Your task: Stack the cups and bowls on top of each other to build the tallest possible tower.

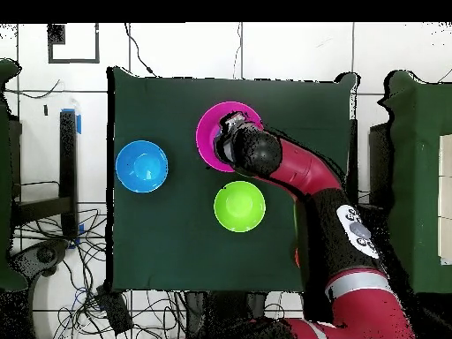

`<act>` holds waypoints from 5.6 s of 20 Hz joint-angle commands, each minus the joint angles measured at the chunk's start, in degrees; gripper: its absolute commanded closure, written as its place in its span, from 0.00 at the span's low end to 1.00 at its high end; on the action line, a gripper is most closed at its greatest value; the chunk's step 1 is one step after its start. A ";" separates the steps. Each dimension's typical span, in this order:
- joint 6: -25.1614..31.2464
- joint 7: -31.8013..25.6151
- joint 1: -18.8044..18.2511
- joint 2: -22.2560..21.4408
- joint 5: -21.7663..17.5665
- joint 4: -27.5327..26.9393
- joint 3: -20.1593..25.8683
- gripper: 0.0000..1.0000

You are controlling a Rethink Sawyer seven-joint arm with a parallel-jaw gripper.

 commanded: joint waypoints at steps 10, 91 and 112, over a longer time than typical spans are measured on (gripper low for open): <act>9.45 1.06 2.80 -7.30 -1.92 5.40 -1.54 1.00; 3.28 5.59 -3.57 -30.51 1.94 36.80 -1.17 1.00; -0.60 6.65 1.64 -27.19 3.13 34.73 -6.29 0.00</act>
